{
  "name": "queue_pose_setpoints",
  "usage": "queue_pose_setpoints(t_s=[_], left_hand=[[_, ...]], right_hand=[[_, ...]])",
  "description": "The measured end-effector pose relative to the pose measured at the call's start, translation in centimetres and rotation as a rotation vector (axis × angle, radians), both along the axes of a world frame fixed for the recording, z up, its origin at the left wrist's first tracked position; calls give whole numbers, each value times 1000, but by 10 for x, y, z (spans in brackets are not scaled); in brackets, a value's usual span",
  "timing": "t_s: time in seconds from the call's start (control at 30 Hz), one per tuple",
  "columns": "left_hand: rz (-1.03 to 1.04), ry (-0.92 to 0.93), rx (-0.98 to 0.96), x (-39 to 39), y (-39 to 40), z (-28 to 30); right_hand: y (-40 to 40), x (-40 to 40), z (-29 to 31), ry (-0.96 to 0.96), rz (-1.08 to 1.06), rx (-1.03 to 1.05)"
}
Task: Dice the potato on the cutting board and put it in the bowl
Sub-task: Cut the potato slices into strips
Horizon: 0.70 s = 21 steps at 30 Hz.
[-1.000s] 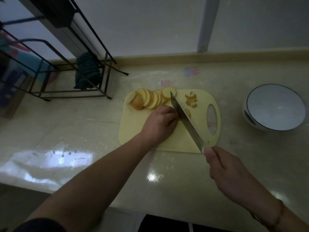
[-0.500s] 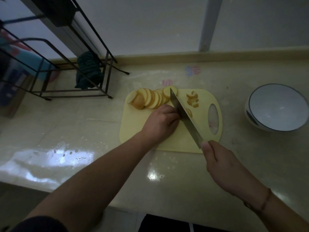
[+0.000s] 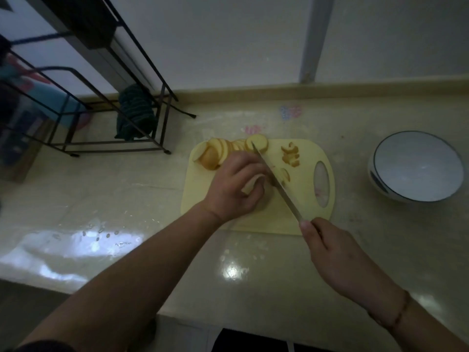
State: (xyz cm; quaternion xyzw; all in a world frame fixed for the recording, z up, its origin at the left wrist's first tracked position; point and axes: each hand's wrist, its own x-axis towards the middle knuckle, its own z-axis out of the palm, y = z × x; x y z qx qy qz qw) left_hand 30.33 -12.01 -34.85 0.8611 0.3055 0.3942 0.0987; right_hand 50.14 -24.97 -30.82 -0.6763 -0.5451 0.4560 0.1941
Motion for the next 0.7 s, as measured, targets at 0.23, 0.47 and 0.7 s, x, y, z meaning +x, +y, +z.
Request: queue_pose_setpoints(t_s=[0.23,0.47,0.7], left_hand=[[-328,621,-305,15,55,73],[-314,1188,-450,48,75,68],[-318,1368,-475,61,74,68]], right_hand=[[-2,-6,-1,-62,19,47],[-1,-7,-1,-69,-15,36],[0,-9,2,-40,-44,25]])
